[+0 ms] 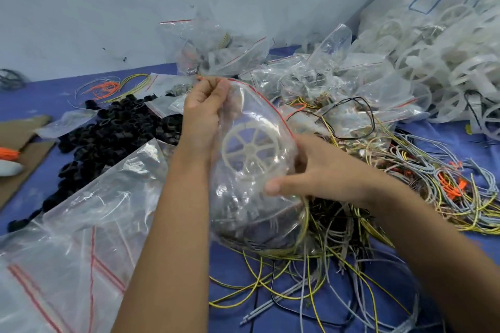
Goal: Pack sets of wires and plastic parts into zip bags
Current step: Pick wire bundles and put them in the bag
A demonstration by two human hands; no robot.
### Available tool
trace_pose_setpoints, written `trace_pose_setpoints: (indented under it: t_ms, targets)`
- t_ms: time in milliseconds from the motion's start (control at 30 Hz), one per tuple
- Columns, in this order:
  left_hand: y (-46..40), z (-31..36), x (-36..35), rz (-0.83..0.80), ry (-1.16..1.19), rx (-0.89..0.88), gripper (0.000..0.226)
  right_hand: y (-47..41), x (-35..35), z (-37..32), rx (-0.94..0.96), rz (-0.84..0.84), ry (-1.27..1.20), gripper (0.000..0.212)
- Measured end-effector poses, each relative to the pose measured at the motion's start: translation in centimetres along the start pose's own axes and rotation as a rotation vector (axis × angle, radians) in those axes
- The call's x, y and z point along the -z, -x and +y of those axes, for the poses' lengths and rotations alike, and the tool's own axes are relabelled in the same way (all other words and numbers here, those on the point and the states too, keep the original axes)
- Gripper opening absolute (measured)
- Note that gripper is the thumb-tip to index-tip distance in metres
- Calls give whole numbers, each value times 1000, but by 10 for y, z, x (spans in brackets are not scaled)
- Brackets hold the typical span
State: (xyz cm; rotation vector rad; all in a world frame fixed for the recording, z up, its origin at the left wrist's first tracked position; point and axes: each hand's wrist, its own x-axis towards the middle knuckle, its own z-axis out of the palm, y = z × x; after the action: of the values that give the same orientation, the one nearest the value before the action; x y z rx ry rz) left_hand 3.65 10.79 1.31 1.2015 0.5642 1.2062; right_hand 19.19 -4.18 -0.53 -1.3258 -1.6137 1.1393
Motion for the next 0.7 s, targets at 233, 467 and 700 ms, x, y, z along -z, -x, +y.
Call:
trace_pose_setpoints:
  t_ms: [233, 467, 700]
  targets:
    - [-8, 4, 24, 162, -205, 193, 32, -36, 4, -12, -94, 123, -86, 59]
    - [-15, 8, 43, 302, -221, 340, 51, -127, 42, -48, -86, 438, -480, 16]
    - [-14, 4, 61, 408, -434, 245, 12, -194, 55, -67, -56, 584, -721, 17]
